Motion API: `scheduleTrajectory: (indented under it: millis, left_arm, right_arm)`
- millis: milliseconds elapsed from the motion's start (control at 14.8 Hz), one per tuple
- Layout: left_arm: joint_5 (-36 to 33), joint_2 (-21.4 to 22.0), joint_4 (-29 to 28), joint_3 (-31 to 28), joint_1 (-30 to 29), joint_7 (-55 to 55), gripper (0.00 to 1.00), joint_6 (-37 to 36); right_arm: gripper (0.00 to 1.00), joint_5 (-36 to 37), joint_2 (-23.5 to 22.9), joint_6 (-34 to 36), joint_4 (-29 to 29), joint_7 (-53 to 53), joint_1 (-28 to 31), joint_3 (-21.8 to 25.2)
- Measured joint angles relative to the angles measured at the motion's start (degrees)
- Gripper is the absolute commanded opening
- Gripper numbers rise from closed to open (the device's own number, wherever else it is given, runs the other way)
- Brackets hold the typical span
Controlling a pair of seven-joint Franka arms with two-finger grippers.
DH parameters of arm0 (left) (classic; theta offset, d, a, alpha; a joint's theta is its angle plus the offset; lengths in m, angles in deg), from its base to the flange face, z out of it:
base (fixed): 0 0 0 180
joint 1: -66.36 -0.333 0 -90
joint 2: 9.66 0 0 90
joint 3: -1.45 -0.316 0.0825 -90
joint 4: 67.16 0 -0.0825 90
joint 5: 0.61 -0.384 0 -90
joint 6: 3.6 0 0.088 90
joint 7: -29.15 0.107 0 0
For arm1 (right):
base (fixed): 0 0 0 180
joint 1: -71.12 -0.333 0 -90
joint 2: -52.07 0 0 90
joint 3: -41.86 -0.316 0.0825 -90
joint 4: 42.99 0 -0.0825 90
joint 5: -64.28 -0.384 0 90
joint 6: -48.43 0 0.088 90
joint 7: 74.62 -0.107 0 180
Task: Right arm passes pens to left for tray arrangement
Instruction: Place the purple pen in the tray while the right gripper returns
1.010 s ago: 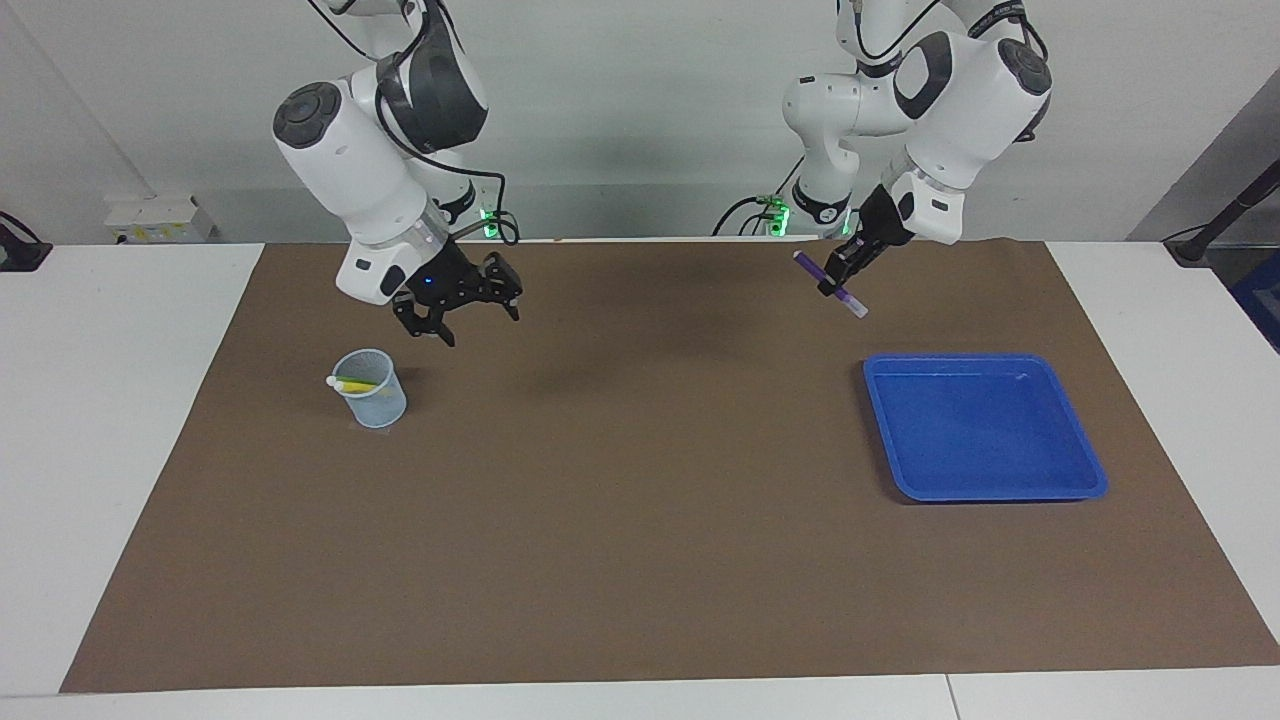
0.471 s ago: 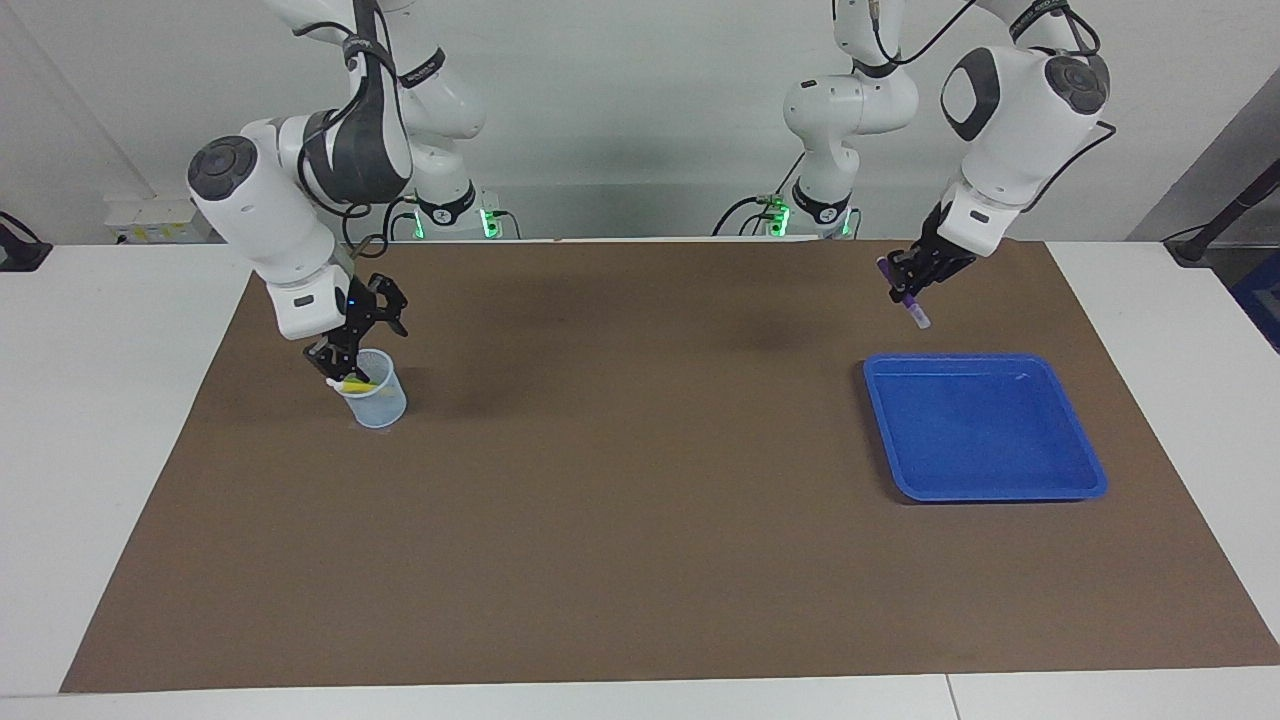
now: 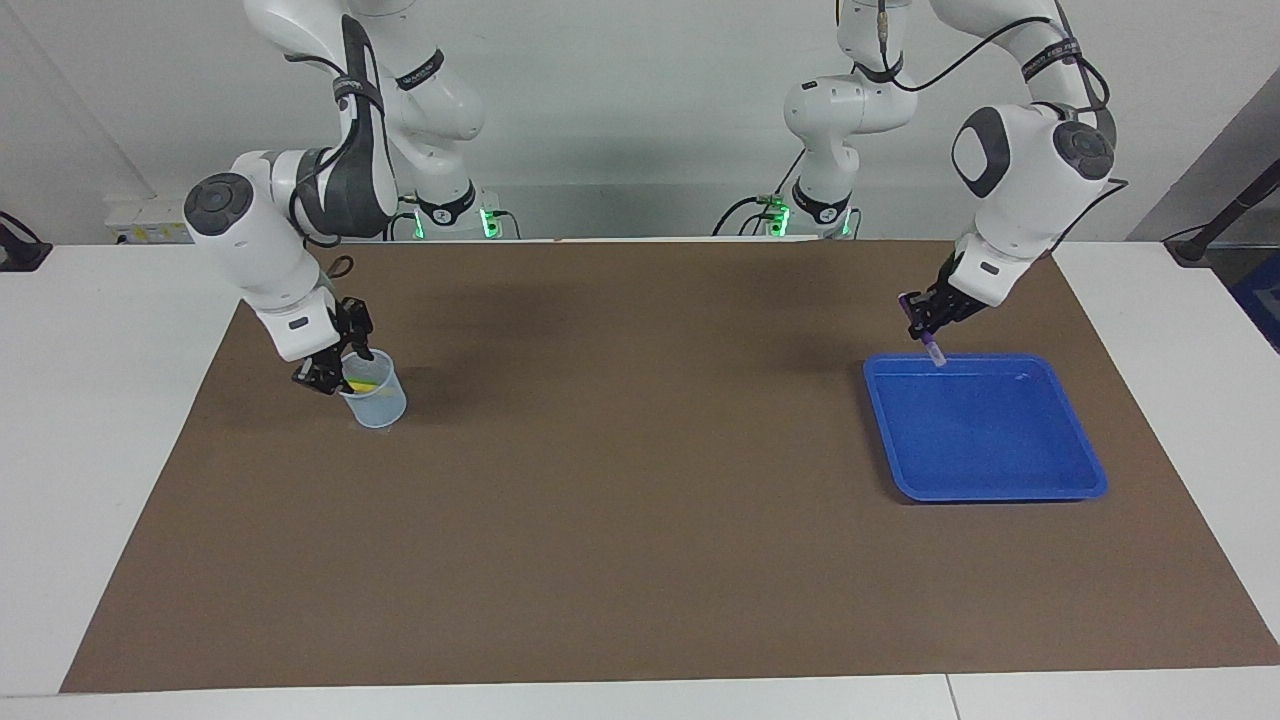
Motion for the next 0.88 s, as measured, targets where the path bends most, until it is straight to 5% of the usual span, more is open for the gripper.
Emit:
scheduleTrajectory:
  millis: [875]
  left_arm:
    - [-2.7, -14.8, 2.4, 0.2, 0.0, 0.4, 0.00, 14.4]
  right_arm:
    - [0.55, 0.0, -1.9, -1.7, 0.0, -7.6, 2.0, -0.3]
